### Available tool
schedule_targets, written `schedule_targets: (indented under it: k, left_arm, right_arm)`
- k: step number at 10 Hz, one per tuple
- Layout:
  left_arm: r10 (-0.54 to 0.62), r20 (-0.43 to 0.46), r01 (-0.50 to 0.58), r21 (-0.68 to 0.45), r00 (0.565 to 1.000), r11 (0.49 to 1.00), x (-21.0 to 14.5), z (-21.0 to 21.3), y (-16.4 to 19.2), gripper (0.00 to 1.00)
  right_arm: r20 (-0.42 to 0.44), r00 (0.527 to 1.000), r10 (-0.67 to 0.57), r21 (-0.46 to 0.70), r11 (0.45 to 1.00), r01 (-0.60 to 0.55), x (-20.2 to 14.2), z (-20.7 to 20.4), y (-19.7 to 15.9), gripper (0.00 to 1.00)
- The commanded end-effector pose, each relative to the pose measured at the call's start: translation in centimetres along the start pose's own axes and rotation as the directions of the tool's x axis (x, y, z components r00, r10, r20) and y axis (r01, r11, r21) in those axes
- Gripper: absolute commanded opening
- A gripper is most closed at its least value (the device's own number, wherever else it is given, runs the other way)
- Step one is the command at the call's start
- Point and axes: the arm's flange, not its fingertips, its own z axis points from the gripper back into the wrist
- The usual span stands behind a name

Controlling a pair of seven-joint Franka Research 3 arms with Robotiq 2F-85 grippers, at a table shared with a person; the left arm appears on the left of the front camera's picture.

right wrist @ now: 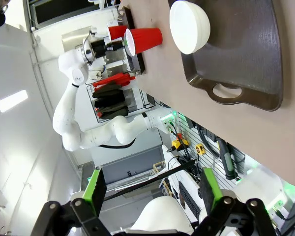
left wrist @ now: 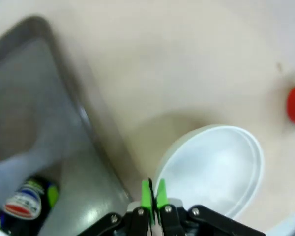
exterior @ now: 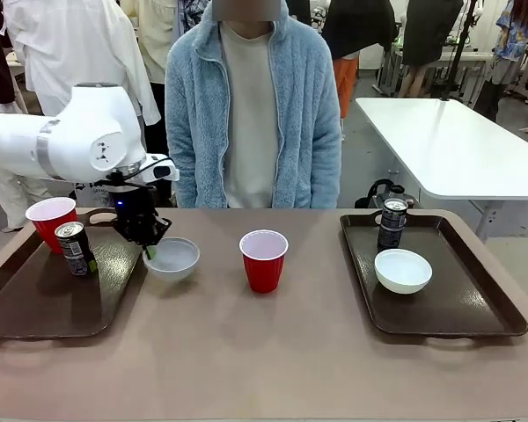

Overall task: Prepare tableware on both trays.
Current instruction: Pick up a Picnic Bowl from the table and place it on a Handle tray.

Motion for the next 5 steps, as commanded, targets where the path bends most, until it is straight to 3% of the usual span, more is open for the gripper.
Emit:
schedule_targets:
  k: [1,5]
  left_arm:
    - [0.026,-0.031,-0.026,-0.017,0.999,1.000,-5.2,4.3,0.8,0.00]
    - [0.064,0.032,-0.057,-0.167,0.997,0.984,-13.4,10.1,6.2,0.00]
  right_arm:
    - [0.002,1.000,0.000,0.000,1.000,0.000,-0.1,0.0,0.0,1.00]
    - [0.002,1.000,0.000,0.000,1.000,0.000,-0.1,0.0,0.0,1.00]
